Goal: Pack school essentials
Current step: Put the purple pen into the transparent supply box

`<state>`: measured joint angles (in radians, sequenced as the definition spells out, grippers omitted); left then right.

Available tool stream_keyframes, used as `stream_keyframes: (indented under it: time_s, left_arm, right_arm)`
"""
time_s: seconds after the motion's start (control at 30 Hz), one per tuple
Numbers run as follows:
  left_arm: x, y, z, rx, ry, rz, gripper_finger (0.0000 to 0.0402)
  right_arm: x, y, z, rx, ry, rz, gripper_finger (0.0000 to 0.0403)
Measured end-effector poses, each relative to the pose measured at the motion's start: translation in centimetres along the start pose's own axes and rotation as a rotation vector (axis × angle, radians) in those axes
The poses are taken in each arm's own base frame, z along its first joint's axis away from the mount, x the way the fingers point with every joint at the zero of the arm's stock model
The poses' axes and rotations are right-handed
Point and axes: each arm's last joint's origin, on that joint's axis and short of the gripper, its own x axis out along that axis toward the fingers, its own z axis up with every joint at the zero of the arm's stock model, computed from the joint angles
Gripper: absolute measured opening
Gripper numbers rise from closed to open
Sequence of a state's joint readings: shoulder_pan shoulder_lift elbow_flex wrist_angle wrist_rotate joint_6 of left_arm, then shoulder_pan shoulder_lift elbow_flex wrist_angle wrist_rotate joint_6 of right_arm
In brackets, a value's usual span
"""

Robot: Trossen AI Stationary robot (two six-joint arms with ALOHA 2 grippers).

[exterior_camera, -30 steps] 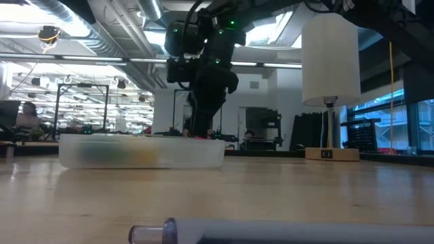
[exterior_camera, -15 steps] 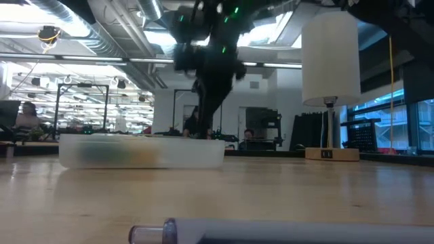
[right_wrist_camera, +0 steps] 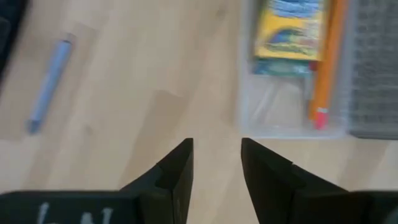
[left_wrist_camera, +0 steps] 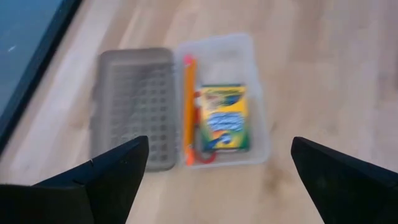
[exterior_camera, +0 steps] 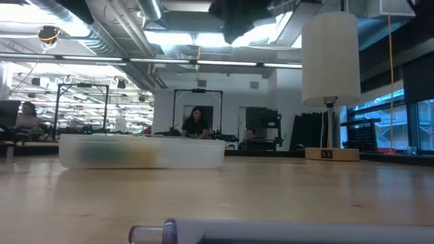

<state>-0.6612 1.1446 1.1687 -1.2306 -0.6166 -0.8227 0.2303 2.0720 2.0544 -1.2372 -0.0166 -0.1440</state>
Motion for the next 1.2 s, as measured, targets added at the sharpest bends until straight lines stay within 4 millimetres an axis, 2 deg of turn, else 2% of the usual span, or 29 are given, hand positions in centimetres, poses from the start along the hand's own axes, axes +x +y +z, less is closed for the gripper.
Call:
stream_keyframes:
  time_s: [0.1, 0.23, 0.43, 0.5, 0.6, 0.73, 0.9, 1.07, 1.2]
  left_arm:
    - [0.1, -1.3, -0.1, 0.041, -0.062, -0.086, 0.0389]
    - [0.0, -3.2, -0.3, 0.142, -0.131, -0.218, 0.0389]
    - [0.2, -5.9, -0.5, 0.248, -0.18, -0.296, 0.0389]
    - [0.6, -6.8, -0.8, 0.286, -0.173, -0.297, 0.0389]
    - [1.1, -8.1, -1.4, 0.316, -0.16, -0.301, 0.0389]
    - [1.4, -9.5, -2.0, 0.338, -0.152, -0.332, 0.0389]
    - [1.1, -10.7, -2.5, 0.336, -0.168, -0.393, 0.0389]
    - [0.7, -11.1, -2.8, 0.343, -0.179, -0.418, 0.0389]
    - [0.6, -11.1, -2.8, 0.346, -0.18, -0.421, 0.0389]
  right_arm:
    - [0.6, 3.5, 0.2, 0.018, 0.032, 0.007, 0.0136]
    - [1.0, 7.5, 0.7, 0.046, -0.015, 0.016, 0.0136]
    - [0.9, 12.3, 1.3, 0.099, -0.137, -0.121, 0.0136]
    - [1.6, 13.6, 1.4, 0.11, -0.148, -0.169, 0.0136]
    - [3.7, 15.2, 1.5, 0.127, -0.136, -0.166, 0.0136]
    - [6.1, 16.7, 2.1, 0.139, -0.16, -0.115, 0.0136]
    - [9.3, 17.2, 2.9, 0.146, -0.181, -0.07, 0.0136]
    - [12.6, 17.6, 2.7, 0.163, -0.133, -0.059, 0.0136]
    - [13.9, 17.9, 2.7, 0.185, -0.116, -0.008, 0.0136]
